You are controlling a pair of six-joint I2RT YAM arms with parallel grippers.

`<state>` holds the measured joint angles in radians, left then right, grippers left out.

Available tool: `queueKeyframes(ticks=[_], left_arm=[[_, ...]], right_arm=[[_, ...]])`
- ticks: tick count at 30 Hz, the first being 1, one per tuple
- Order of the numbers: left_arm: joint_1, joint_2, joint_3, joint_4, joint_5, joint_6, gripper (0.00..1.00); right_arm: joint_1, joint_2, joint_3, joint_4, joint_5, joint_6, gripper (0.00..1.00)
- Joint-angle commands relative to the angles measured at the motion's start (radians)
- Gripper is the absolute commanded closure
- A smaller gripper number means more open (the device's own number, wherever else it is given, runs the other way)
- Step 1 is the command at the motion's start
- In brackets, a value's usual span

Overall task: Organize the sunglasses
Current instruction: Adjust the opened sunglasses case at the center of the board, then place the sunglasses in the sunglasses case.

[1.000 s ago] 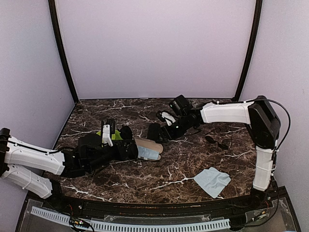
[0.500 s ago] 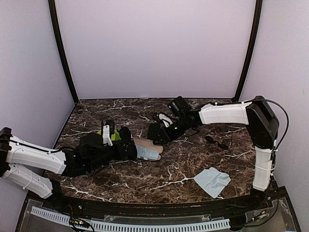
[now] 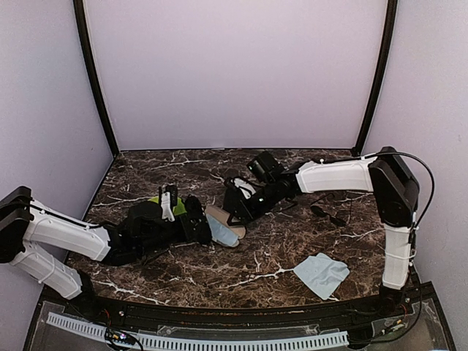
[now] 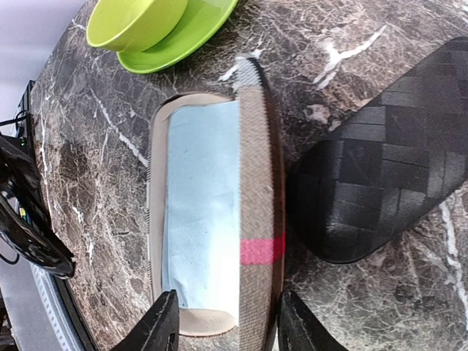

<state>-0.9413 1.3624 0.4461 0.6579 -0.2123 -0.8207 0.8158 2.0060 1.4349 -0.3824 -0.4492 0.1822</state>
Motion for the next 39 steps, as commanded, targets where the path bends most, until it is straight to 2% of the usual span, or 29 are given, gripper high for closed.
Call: queueKeyframes(ticks=[1, 8, 16, 27, 33, 39], left_arm=[[0.017, 0.031, 0.006, 0.093, 0.053, -0.070, 0.73], [0.058, 0.110, 0.006, 0.188, 0.127, -0.154, 0.73], [0.077, 0.211, 0.078, 0.192, 0.176, -0.212, 0.72], [0.078, 0.337, 0.100, 0.251, 0.207, -0.423, 0.67], [0.078, 0.381, 0.101, 0.277, 0.203, -0.481, 0.66], [0.077, 0.388, 0.109, 0.273, 0.209, -0.475, 0.66]], right_arm=[[0.024, -0.010, -0.010, 0.026, 0.008, 0.017, 0.54], [0.035, -0.028, -0.031, 0.040, 0.028, 0.034, 0.54], [0.034, -0.034, -0.032, 0.040, 0.042, 0.036, 0.52], [0.034, -0.061, -0.041, 0.048, 0.051, 0.028, 0.50], [0.028, -0.078, -0.066, 0.060, 0.049, 0.025, 0.50], [0.027, -0.092, -0.081, 0.066, 0.049, 0.023, 0.50]])
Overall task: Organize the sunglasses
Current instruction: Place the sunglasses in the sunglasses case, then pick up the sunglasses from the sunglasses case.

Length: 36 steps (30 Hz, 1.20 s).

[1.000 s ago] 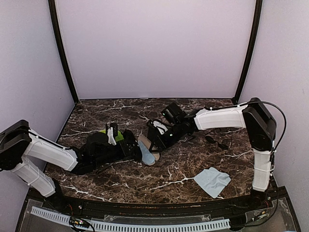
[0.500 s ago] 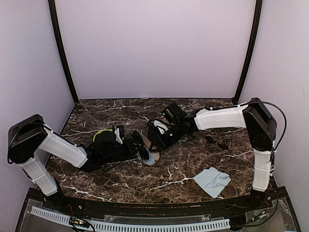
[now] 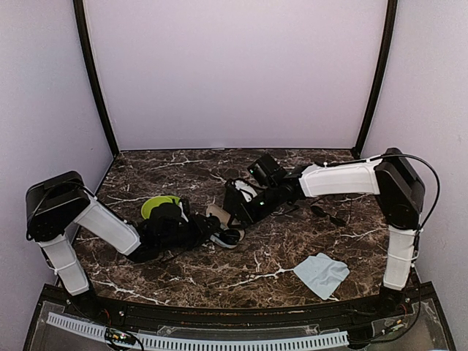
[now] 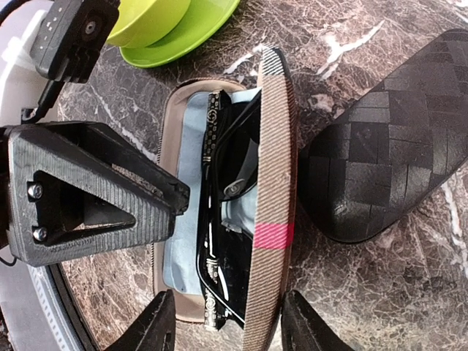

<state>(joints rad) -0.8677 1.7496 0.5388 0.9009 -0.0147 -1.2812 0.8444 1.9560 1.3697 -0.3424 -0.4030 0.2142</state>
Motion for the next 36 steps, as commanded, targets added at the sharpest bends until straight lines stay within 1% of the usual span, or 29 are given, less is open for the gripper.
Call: queueKeyframes(ticks=[1, 7, 12, 16, 21, 25, 28, 32, 36], left_arm=[[0.003, -0.007, 0.014, 0.026, 0.009, -0.007, 0.67], [-0.006, -0.114, 0.027, -0.069, -0.038, 0.112, 0.66], [-0.012, -0.210, 0.011, -0.123, -0.069, 0.207, 0.64], [-0.016, -0.316, -0.002, -0.233, -0.117, 0.301, 0.56], [-0.016, -0.466, -0.053, -0.361, -0.222, 0.399, 0.46], [-0.016, -0.577, -0.053, -0.512, -0.295, 0.480, 0.33], [-0.013, -0.653, -0.065, -0.577, -0.338, 0.517, 0.28], [-0.008, -0.743, -0.089, -0.623, -0.369, 0.528, 0.26], [-0.004, -0.793, -0.112, -0.633, -0.375, 0.526, 0.26]], right_arm=[[-0.001, -0.047, -0.021, 0.029, 0.005, -0.008, 0.50], [-0.002, -0.110, -0.061, 0.051, 0.051, 0.005, 0.51], [0.019, -0.177, -0.071, 0.040, 0.124, -0.003, 0.55], [0.055, -0.182, -0.046, 0.010, 0.148, -0.016, 0.58], [0.107, -0.125, 0.015, -0.039, 0.183, -0.032, 0.61], [0.146, -0.034, 0.103, -0.095, 0.239, -0.050, 0.62], [0.169, 0.033, 0.177, -0.146, 0.281, -0.065, 0.62], [0.189, 0.112, 0.271, -0.224, 0.356, -0.085, 0.62], [0.196, 0.164, 0.332, -0.278, 0.401, -0.095, 0.63]])
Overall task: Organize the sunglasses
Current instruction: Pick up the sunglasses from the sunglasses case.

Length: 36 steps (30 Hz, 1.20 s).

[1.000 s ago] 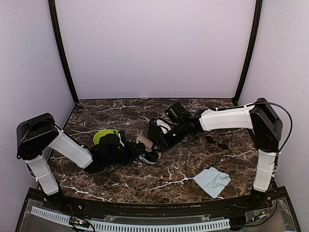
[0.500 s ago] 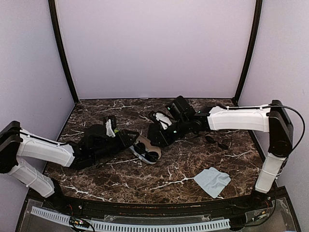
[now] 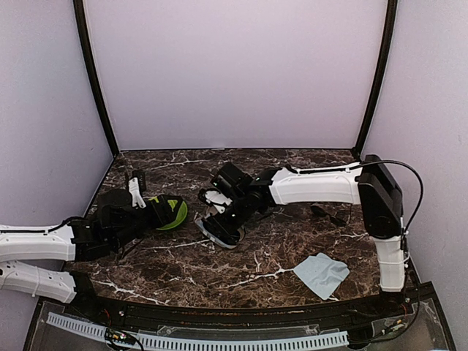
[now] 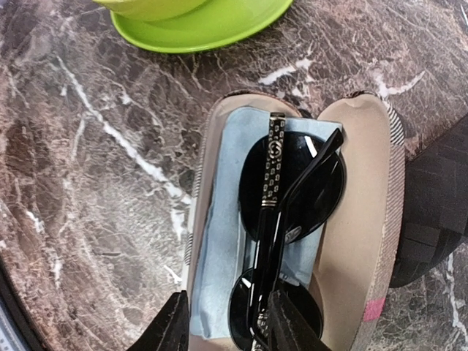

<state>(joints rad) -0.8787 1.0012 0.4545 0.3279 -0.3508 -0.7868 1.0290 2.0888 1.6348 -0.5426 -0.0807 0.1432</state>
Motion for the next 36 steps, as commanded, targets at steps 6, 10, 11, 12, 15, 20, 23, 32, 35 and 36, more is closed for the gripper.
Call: queueKeyframes(ticks=[6, 10, 11, 12, 15, 20, 23, 32, 35, 36], left_arm=[[0.008, -0.045, -0.032, -0.048, -0.023, 0.035, 0.26], [0.009, -0.035, -0.029, -0.036, -0.012, 0.035, 0.26], [0.009, -0.033, -0.029, -0.033, -0.011, 0.035, 0.26], [0.009, -0.032, -0.031, -0.031, -0.010, 0.034, 0.26], [0.009, -0.032, -0.041, -0.020, -0.009, 0.027, 0.26], [0.009, -0.032, -0.058, -0.006, -0.005, 0.014, 0.26], [0.009, -0.032, -0.065, 0.002, -0.005, 0.012, 0.26], [0.009, -0.038, -0.074, 0.016, -0.007, 0.015, 0.26], [0.008, -0.036, -0.080, 0.021, -0.007, 0.014, 0.26], [0.009, -0.034, -0.081, 0.024, -0.005, 0.012, 0.26]], right_arm=[[0.021, 0.076, 0.114, -0.121, 0.124, -0.031, 0.63], [0.025, 0.096, 0.131, -0.140, 0.135, -0.036, 0.64], [0.026, 0.098, 0.132, -0.142, 0.136, -0.038, 0.64], [0.026, 0.101, 0.132, -0.143, 0.136, -0.038, 0.64], [0.028, 0.102, 0.129, -0.141, 0.132, -0.042, 0.64], [0.029, 0.106, 0.123, -0.133, 0.124, -0.039, 0.67], [0.029, 0.113, 0.125, -0.132, 0.122, -0.040, 0.69], [0.031, 0.126, 0.129, -0.138, 0.131, -0.039, 0.73], [0.032, 0.120, 0.128, -0.135, 0.131, -0.038, 0.75], [0.032, 0.119, 0.128, -0.135, 0.132, -0.039, 0.76]])
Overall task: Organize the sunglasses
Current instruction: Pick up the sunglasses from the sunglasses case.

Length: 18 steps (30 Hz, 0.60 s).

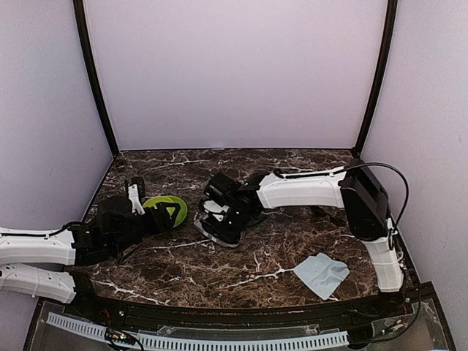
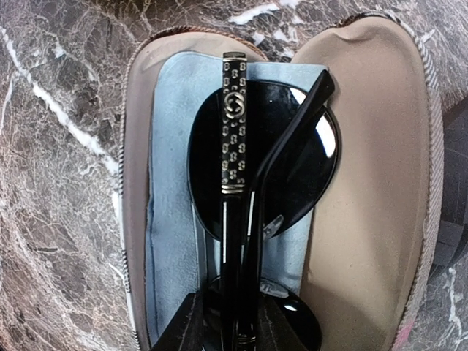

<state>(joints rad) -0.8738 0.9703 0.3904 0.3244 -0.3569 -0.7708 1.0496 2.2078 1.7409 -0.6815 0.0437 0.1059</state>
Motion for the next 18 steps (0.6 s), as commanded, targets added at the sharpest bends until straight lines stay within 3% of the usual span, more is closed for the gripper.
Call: queueKeyframes(ticks=[1, 18], left_arm=[[0.004, -0.002, -0.020, 0.029, 0.002, -0.005, 0.26], [0.004, 0.015, -0.040, 0.052, 0.019, -0.022, 0.26]], right_arm=[[0.012, -0.001, 0.022, 0.005, 0.007, 0.000, 0.76], [0.019, -0.019, 0.023, 0.008, 0.028, 0.004, 0.89]])
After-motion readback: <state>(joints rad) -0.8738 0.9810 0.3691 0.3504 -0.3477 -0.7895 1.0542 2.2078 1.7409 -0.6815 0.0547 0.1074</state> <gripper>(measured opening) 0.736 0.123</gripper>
